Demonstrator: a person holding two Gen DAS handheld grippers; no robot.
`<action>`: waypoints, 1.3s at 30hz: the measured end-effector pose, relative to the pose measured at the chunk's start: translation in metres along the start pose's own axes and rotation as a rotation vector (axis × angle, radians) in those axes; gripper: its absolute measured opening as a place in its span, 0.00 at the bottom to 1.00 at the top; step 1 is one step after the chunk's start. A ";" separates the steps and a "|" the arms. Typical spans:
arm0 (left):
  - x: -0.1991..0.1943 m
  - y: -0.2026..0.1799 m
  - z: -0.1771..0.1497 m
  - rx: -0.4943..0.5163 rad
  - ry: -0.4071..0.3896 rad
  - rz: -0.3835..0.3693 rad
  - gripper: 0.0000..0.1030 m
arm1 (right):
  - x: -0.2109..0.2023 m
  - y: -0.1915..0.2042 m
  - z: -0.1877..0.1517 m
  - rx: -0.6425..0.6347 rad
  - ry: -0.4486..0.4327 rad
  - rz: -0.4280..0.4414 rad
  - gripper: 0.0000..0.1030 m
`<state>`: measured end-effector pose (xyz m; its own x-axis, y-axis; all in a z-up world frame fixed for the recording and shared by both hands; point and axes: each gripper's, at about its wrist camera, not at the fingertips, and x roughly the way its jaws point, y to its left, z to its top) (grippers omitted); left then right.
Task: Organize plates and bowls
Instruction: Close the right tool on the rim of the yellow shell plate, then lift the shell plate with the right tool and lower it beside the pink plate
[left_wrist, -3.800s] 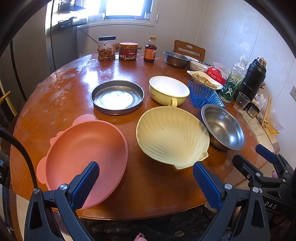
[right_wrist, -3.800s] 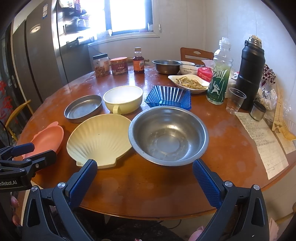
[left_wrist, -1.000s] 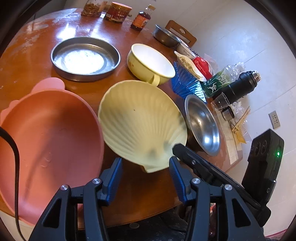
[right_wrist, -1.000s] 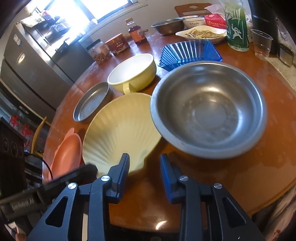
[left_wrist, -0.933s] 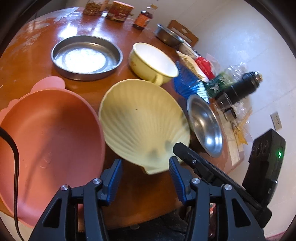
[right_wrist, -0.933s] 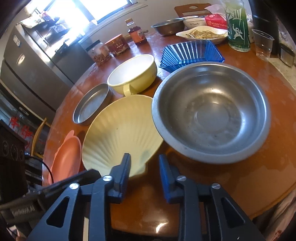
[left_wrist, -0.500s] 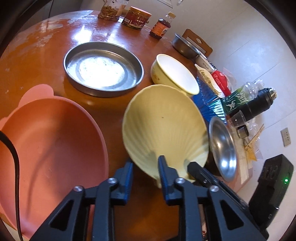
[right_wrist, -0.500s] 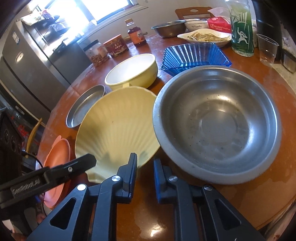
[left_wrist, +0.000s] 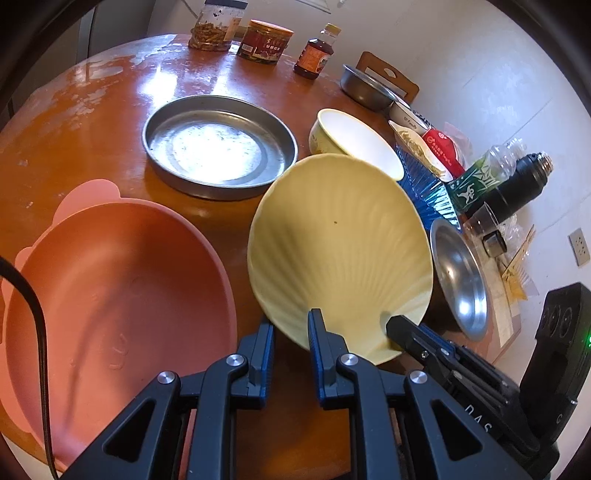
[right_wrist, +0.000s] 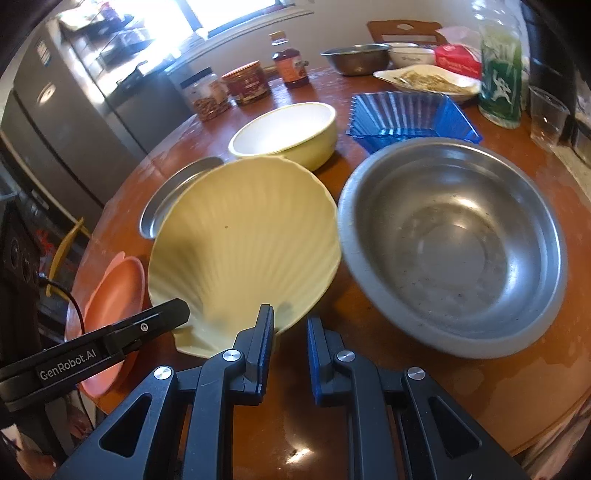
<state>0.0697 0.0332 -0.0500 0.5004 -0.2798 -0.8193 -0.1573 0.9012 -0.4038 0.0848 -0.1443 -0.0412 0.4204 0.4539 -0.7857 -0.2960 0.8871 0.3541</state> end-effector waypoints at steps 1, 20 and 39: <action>-0.001 0.002 -0.001 0.002 0.001 0.004 0.17 | 0.001 0.003 -0.001 -0.013 0.002 0.002 0.17; -0.043 0.046 -0.017 0.069 0.013 0.043 0.18 | 0.015 0.059 -0.016 -0.133 0.057 0.057 0.17; -0.061 0.063 -0.026 0.105 0.073 0.079 0.18 | 0.021 0.089 -0.024 -0.212 0.154 0.106 0.19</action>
<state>0.0070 0.0984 -0.0366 0.4257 -0.2264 -0.8761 -0.1018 0.9501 -0.2950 0.0466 -0.0578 -0.0388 0.2470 0.5106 -0.8236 -0.5107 0.7909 0.3372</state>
